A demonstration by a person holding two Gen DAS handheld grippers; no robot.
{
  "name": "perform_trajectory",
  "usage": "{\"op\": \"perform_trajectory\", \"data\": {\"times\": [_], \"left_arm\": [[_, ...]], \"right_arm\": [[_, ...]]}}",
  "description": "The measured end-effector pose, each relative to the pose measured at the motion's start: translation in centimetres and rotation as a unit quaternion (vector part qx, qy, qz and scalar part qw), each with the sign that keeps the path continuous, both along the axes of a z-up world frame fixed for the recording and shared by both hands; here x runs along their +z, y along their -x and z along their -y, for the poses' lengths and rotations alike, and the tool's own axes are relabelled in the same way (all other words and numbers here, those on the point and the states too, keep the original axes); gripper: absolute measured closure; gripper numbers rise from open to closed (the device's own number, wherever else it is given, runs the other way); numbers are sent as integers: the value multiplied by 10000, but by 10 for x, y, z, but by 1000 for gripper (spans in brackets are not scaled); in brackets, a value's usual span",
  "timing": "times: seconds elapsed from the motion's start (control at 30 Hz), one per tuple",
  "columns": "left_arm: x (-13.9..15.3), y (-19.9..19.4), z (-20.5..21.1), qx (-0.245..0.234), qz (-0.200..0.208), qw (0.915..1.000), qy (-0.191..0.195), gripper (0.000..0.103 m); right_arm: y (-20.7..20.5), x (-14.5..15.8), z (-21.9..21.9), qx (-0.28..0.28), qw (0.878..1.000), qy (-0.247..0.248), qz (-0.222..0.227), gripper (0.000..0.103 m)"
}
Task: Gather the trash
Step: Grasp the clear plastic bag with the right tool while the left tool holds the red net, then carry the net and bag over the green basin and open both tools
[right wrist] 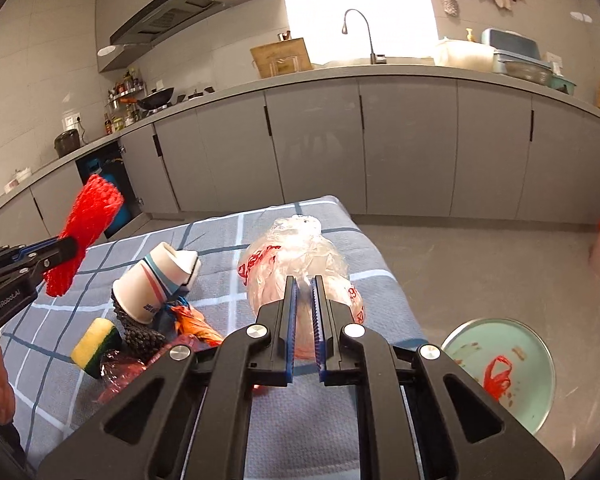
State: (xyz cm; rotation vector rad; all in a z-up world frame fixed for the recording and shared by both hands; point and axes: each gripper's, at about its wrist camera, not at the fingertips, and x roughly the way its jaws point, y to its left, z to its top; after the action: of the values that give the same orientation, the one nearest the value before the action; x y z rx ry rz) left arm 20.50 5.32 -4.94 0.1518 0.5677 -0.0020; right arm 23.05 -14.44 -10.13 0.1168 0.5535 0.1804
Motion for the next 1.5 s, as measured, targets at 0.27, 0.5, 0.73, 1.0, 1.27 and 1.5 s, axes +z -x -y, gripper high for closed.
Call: {"op": "perform_trajectory", "data": {"times": [0.27,0.5,0.73,1.0,1.27,1.5], "left_arm": [[-8,-6,59,-544,-95,9984,-121,85],[-12,-13,103,-943,-112,9953,-212,85],[-19,-19,145,-1349,-223,9902,-282,85],[-23,-29,189,-1730,-234,9840,-364,85],[-38,-37,234,-2154,-434,9749,-353,85],[-60,-49,272,-2552,-664,9641,-297,85]], "right_arm": [[12,-9,45,-415,9991,-123,-34,93],[19,-15,87,-810,9965,-190,-40,93],[26,-24,129,-1203,9925,-221,-84,93],[30,-42,165,-1531,9876,-288,-189,93],[28,-62,199,-1795,9826,-332,-341,93],[20,-90,223,-1955,9779,-408,-619,93]]}}
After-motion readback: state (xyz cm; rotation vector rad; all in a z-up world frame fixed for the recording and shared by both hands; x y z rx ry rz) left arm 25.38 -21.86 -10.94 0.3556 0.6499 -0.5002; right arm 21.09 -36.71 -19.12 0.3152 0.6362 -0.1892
